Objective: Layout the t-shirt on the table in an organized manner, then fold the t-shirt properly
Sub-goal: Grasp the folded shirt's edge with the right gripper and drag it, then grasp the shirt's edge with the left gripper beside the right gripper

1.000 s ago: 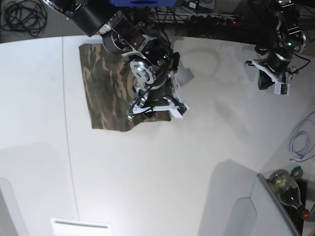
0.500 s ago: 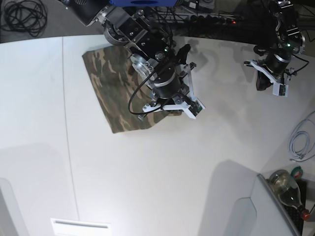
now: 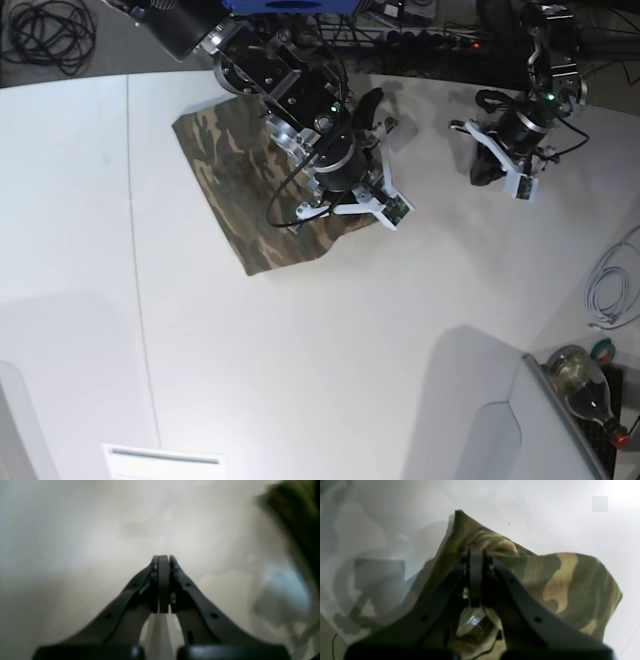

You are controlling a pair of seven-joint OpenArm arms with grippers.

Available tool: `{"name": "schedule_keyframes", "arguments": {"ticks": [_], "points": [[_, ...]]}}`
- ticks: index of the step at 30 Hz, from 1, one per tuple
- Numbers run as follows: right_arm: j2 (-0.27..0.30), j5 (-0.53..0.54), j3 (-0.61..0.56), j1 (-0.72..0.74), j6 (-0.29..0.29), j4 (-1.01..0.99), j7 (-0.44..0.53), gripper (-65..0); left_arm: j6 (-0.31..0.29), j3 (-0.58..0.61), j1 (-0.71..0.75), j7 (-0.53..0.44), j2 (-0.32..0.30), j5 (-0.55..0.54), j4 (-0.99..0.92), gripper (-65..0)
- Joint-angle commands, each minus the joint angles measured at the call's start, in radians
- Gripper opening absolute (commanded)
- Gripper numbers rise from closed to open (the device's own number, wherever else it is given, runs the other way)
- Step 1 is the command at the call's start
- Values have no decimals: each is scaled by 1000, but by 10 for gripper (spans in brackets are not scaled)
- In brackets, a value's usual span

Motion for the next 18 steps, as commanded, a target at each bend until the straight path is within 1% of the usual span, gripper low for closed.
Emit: {"name": "schedule_keyframes", "arguments": {"ticks": [1, 5, 7, 9, 12, 18], "points": [[-15, -1, -3, -2, -2, 35, 22, -650, 1, 6, -28, -28, 7, -10, 14, -650], [-12, -1, -4, -28, -2, 68, 22, -650, 1, 69, -88, -26, 67, -8, 10, -650], [-12, -1, -4, -37, -2, 79, 22, -650, 1, 117, -118, -26, 76, -8, -16, -650], [-9, -1, -4, -51, -2, 99, 22, -650, 1, 178, -152, -26, 79, -8, -58, -650], [-6, -1, -4, -72, -1, 140, 22, -650, 3, 238, -184, -26, 81, -14, -114, -650], [-9, -1, -6, -108, 1, 180, 22, -650, 3, 248, -195, -29, 82, -16, -139, -650]]}}
